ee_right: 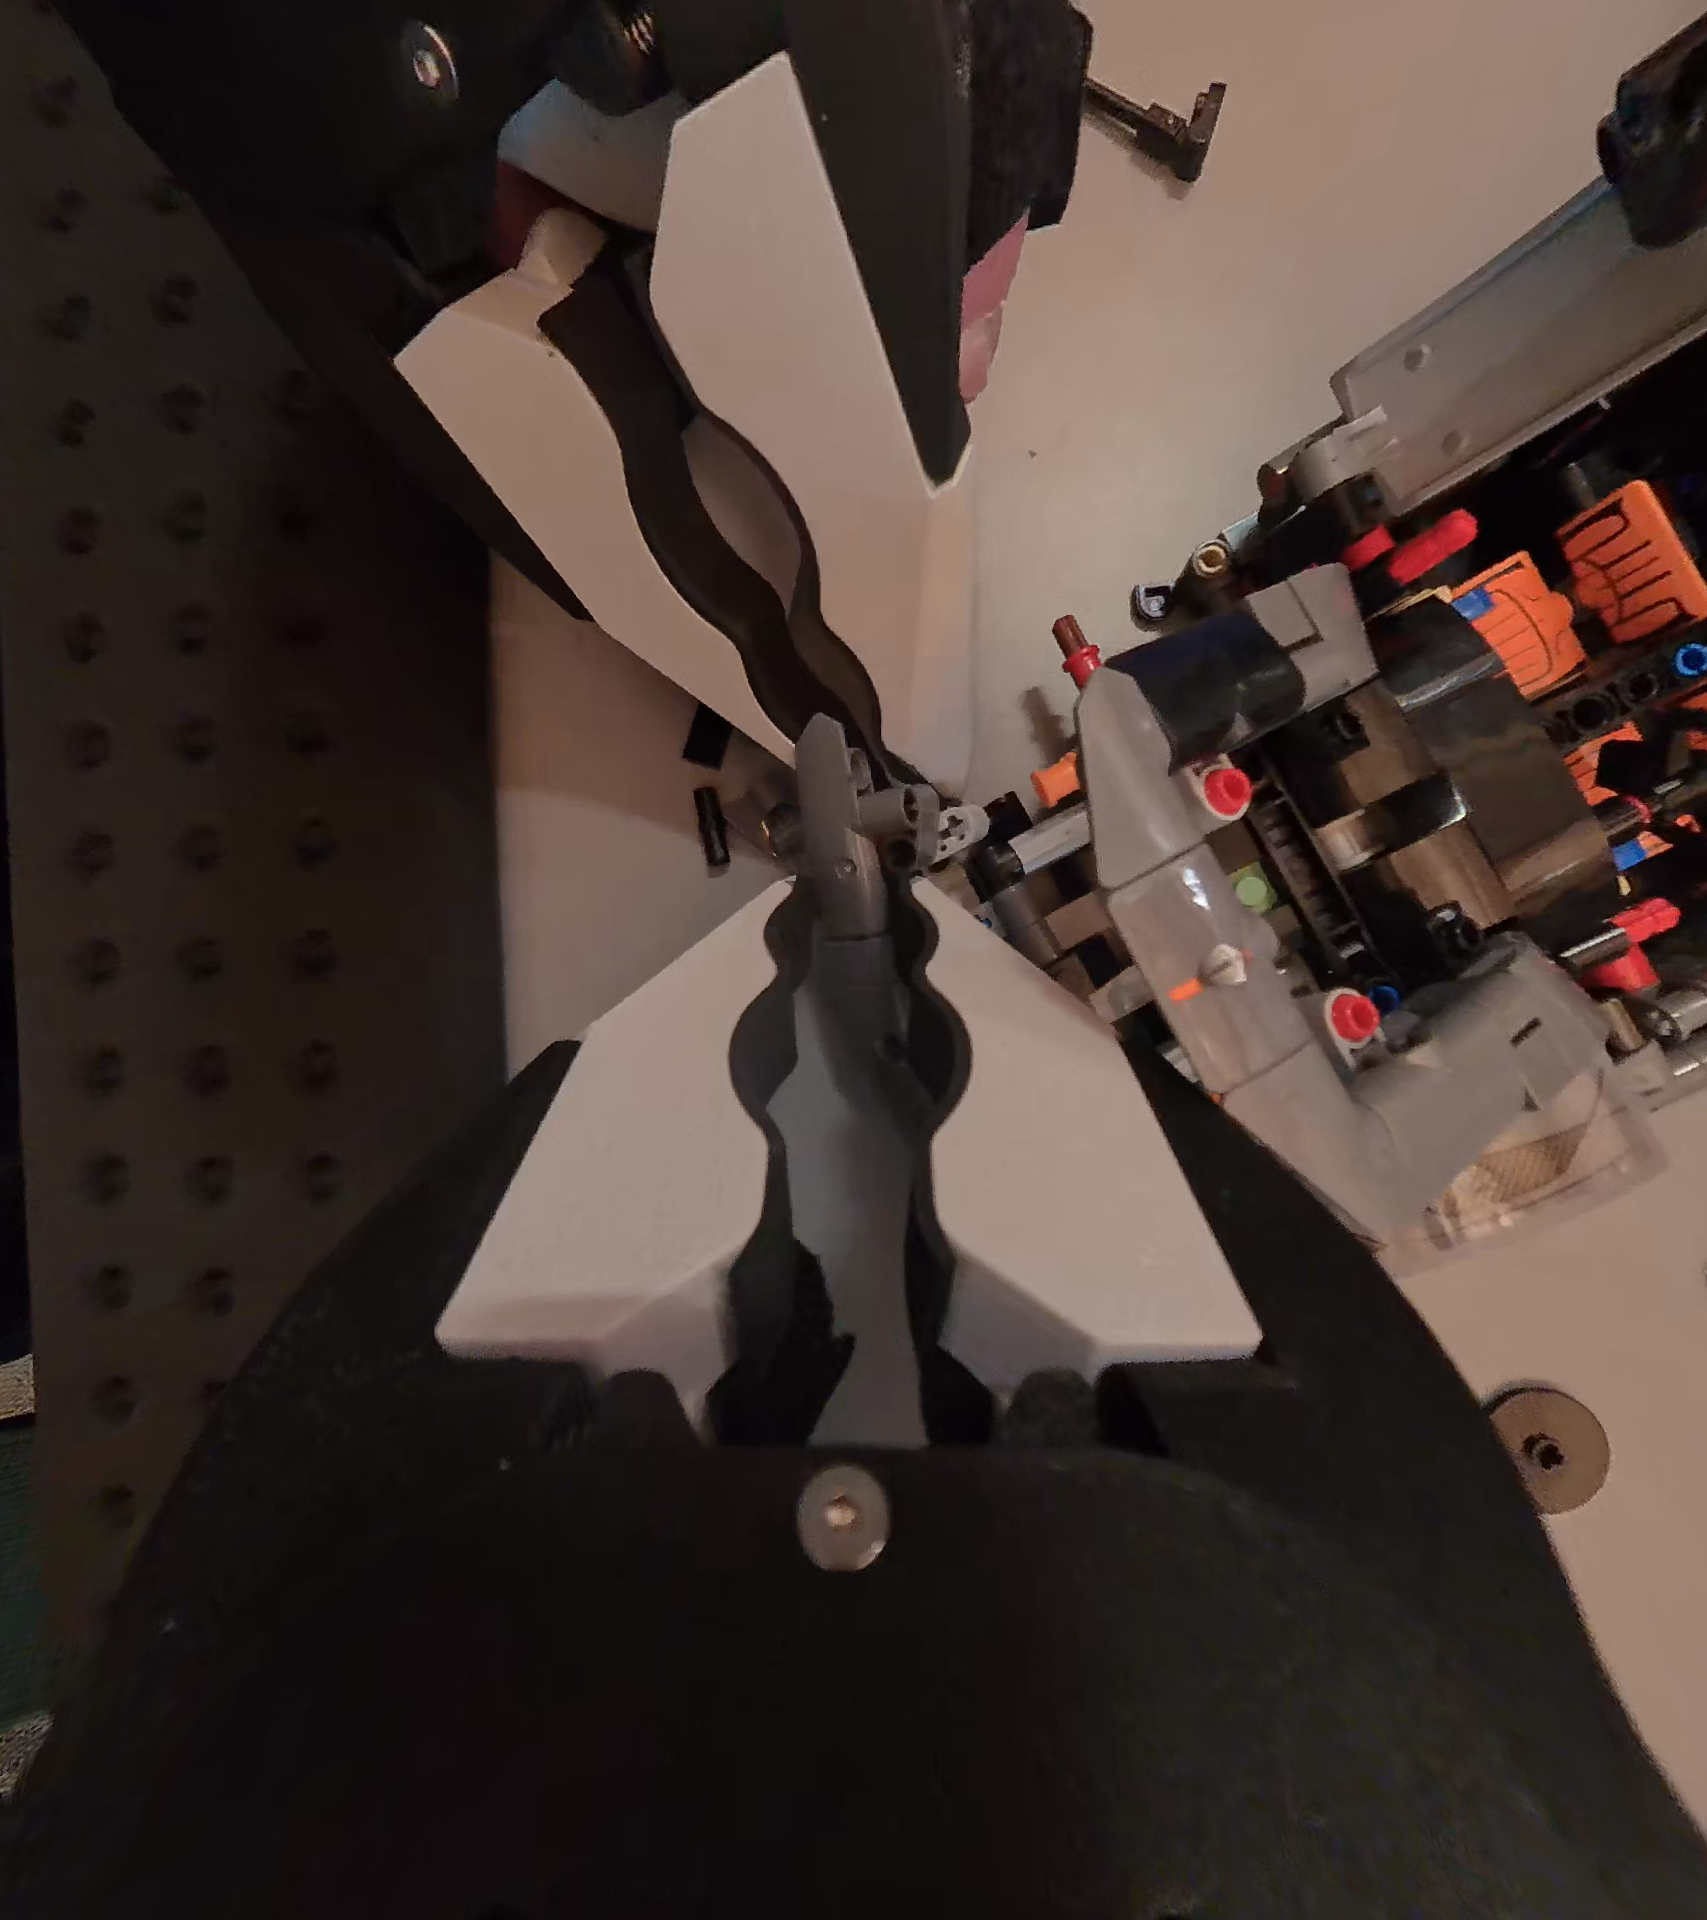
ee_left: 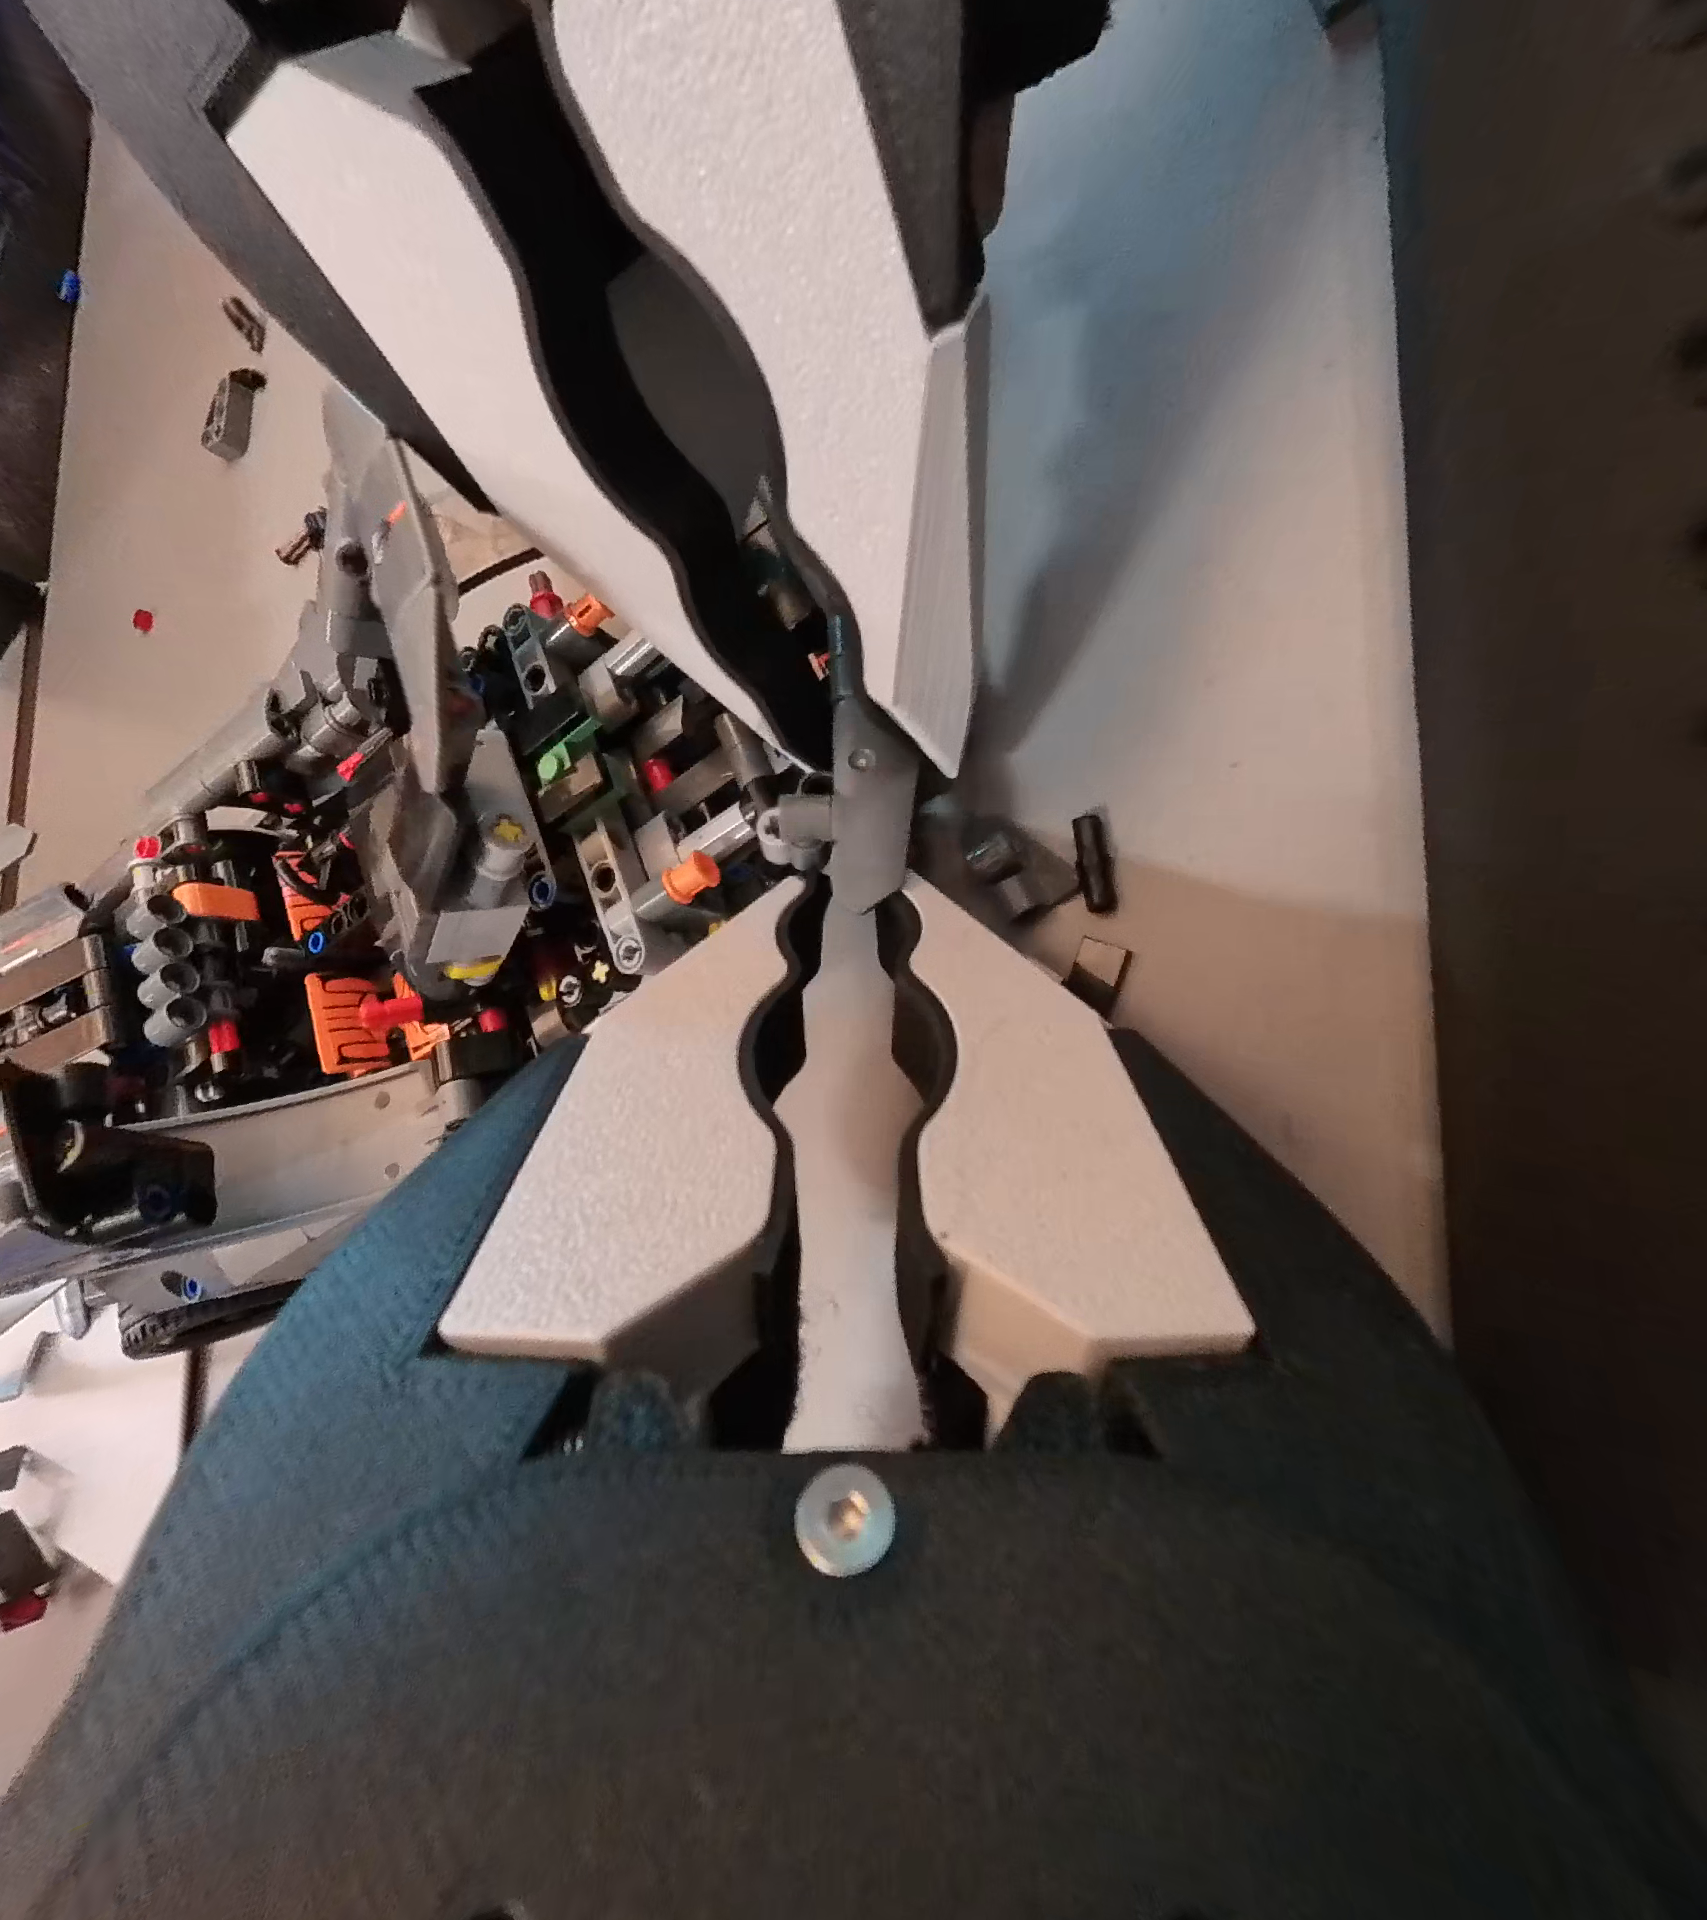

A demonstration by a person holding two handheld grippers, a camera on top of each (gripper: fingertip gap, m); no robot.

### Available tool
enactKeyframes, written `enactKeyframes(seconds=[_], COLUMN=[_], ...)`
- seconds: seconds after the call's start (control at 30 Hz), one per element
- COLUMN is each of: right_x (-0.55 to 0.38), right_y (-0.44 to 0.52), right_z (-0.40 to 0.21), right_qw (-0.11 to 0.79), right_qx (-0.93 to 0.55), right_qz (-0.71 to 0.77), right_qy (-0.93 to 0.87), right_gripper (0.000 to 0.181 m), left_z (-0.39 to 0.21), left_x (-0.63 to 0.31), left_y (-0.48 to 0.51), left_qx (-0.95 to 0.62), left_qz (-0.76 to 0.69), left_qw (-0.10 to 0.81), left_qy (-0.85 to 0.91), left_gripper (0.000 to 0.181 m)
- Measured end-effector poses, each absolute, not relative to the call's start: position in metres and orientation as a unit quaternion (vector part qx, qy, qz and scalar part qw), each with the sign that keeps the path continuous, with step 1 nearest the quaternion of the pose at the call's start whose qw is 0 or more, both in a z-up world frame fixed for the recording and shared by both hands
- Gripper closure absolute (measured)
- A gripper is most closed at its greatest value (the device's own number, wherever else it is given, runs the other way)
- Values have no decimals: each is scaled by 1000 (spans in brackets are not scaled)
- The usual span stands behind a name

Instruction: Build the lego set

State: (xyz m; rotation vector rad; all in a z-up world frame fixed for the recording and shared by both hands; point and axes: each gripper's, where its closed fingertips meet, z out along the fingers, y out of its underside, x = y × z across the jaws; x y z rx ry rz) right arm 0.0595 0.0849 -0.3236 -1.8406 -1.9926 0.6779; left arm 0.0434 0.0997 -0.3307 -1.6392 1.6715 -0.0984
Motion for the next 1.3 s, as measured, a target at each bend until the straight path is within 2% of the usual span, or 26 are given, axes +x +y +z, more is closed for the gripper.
enactKeyframes(seconds=[0.43, 0.7, 0.83, 1.0, 1.3], right_x=[59, 61, 60, 59, 58], right_y=[86, 87, 85, 87, 91], right_z=[-326, -327, -326, -321, -320], right_qw=[165, 157, 153, 169, 195], right_qx=[-661, -676, -675, -669, -656], right_qz=[233, 224, 235, 228, 201], right_qy=[-693, -685, -682, -686, -701], right_gripper=[169, 169, 163, 160, 164], left_z=[-332, -333, -333, -333, -333], left_x=[39, 45, 46, 47, 47], left_y=[103, 97, 98, 98, 101], left_qx=[-656, -626, -631, -630, -635], left_qz=[-32, -11, -17, -11, 1], left_qw=[378, 387, 386, 385, 383], left_qy=[652, 677, 672, 674, 671], left_gripper=[169, 174, 173, 173, 173])
